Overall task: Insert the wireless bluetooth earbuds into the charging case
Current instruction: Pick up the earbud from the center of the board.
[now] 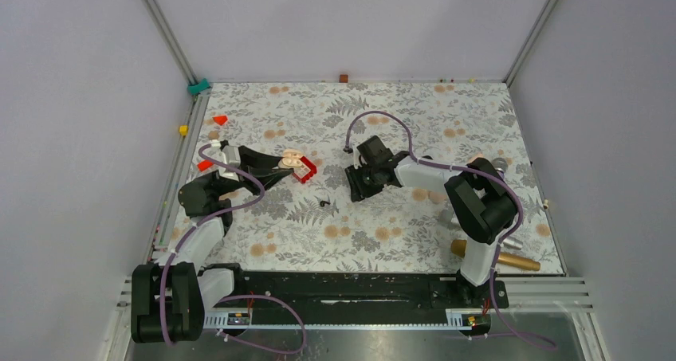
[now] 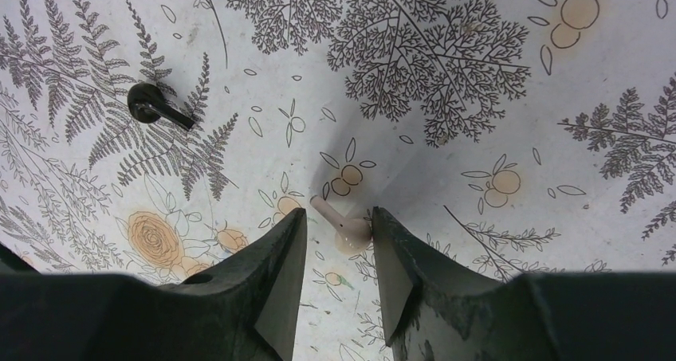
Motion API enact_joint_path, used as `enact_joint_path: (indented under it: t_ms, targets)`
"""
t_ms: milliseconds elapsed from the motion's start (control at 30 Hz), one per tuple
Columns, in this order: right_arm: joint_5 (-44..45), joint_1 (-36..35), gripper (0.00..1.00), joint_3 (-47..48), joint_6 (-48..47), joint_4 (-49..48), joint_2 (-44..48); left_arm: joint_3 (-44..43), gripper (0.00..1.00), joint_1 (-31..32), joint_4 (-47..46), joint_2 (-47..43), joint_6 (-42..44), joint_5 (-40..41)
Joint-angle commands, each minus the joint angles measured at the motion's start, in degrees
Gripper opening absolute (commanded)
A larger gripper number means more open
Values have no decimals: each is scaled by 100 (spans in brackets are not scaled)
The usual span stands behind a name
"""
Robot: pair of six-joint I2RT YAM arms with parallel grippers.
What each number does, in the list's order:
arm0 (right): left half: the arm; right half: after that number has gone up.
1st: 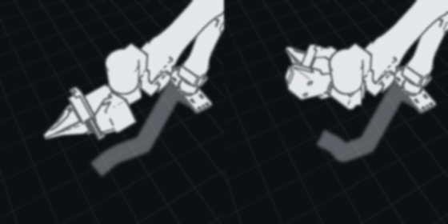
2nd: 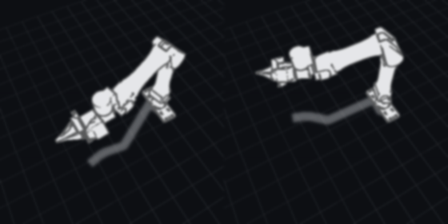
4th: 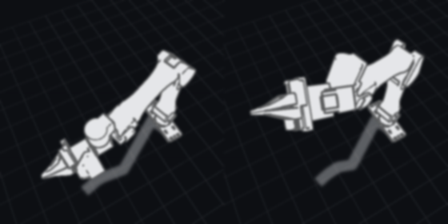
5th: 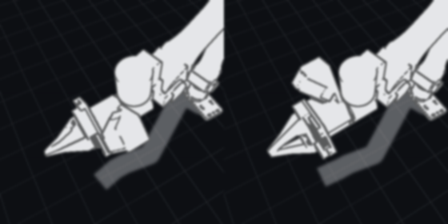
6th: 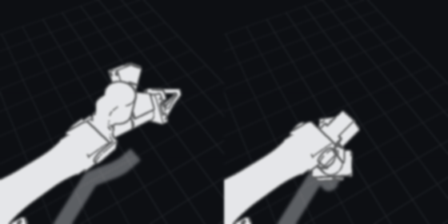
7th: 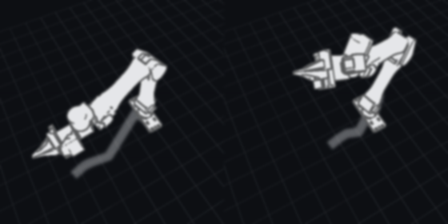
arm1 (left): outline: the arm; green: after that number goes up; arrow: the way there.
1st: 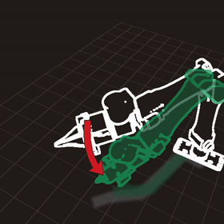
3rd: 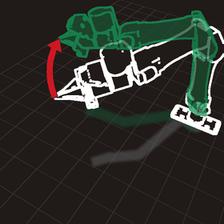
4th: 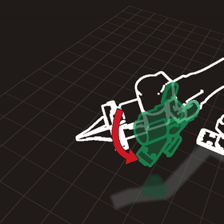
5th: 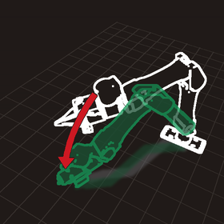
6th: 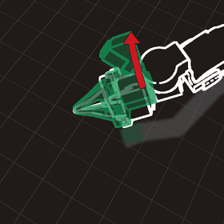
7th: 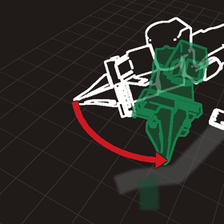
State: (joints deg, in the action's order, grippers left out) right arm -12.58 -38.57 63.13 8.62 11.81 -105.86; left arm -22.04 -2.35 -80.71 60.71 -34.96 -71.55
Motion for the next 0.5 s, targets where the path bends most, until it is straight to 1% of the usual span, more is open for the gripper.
enact_joint_path:
  t_ms: [0, 167, 467]
  targets:
    - [307, -56, 46, -121, -309, 381, -132, -56, 0, -44, -299, -103, 99, 51]
    - [213, -43, 48, -284, -590, 348, 26, -46, 0, -53, -301, -137, 103, 43]
    - [243, 78, 45, -262, -667, 546, 31, -39, 0, -61, -305, -165, 111, 38]
